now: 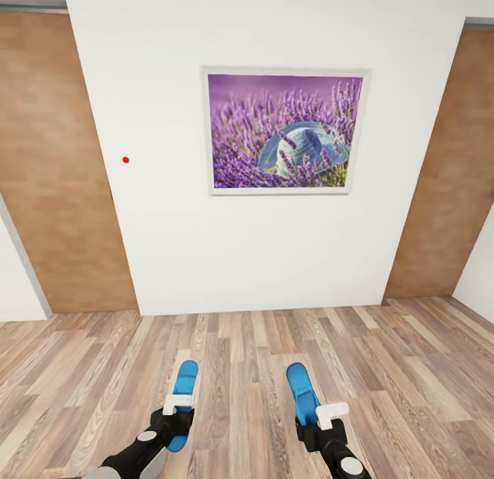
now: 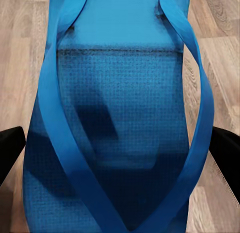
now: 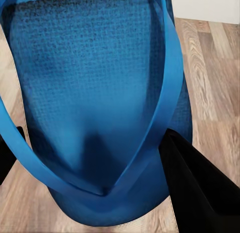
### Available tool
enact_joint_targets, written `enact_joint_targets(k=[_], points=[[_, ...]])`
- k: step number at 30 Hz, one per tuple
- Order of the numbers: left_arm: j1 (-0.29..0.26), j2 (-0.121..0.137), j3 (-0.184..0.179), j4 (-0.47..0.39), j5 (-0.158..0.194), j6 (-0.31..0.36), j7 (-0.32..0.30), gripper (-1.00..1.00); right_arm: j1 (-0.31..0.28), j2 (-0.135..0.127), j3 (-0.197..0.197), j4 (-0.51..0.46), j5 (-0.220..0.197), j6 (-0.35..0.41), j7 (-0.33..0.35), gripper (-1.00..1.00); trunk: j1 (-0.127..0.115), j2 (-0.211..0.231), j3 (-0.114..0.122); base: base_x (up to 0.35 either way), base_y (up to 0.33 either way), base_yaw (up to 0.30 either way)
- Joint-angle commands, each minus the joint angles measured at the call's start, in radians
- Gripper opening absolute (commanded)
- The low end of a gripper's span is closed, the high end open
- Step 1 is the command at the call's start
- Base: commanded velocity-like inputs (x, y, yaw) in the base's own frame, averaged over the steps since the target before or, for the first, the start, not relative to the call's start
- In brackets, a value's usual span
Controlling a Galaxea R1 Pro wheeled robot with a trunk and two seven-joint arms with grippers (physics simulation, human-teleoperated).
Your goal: In the bedroom, move the book from the bed onto either nightstand, and place the two sandals side by side next to the bed.
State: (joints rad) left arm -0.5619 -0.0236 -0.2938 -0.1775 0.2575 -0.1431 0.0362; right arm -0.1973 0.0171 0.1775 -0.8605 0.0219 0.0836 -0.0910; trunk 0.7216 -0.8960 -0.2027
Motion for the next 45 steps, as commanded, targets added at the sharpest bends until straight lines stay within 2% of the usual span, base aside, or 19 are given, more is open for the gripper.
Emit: enact_joint_targets(k=[1,14,22,30,34,38,39,45], points=[[-0.001,0.0,-0.008,0.001,0.008,-0.004,0.004,-1.0,-0.001,-0.001,0.003,-0.002,0.001,0.007,-0.009,-1.0,0.001,-0.001,-0.001,0.257,-0.157,0.006],[-0.001,-0.001,-0.008,0.002,0.006,0.002,0.003,-1.0,-0.001,-0.002,0.002,0.0,-0.002,0.007,-0.009,-1.0,0.001,-0.001,-0.001,0.269,-0.162,0.001],[-0.001,0.001,-0.004,0.014,0.011,0.042,-0.002,-1.0,-0.001,-0.005,-0.004,0.012,-0.009,0.007,-0.01,-1.0,0.001,-0.001,-0.001,0.232,-0.172,0.0],[0.0,0.0,-0.003,0.082,0.013,0.049,-0.01,-1.0,-0.001,-0.004,-0.01,0.139,-0.011,0.004,-0.011,-1.0,0.001,-0.001,-0.001,0.136,-0.058,0.0],[0.005,0.003,-0.001,0.089,0.014,0.049,-0.012,-1.0,-0.001,-0.006,-0.011,0.165,-0.011,-0.014,-0.012,-1.0,0.001,-0.001,-0.001,0.1,-0.029,0.0],[0.009,0.006,0.001,0.091,0.015,0.049,-0.048,-1.0,-0.001,-0.007,-0.021,0.195,-0.011,-0.024,-0.011,-1.0,0.001,-0.001,-0.001,0.04,-0.047,0.0],[0.026,0.003,0.001,0.091,0.016,0.045,-0.067,-1.0,-0.001,-0.007,-0.034,0.208,-0.01,-0.027,-0.011,-1.0,0.001,-0.001,-0.001,0.014,-0.017,0.0],[0.082,0.004,0.001,0.088,0.019,0.037,-0.083,-1.0,-0.001,-0.007,-0.047,0.218,-0.01,-0.029,-0.01,-1.0,0.001,-0.001,-0.001,0.006,-0.008,0.0]])
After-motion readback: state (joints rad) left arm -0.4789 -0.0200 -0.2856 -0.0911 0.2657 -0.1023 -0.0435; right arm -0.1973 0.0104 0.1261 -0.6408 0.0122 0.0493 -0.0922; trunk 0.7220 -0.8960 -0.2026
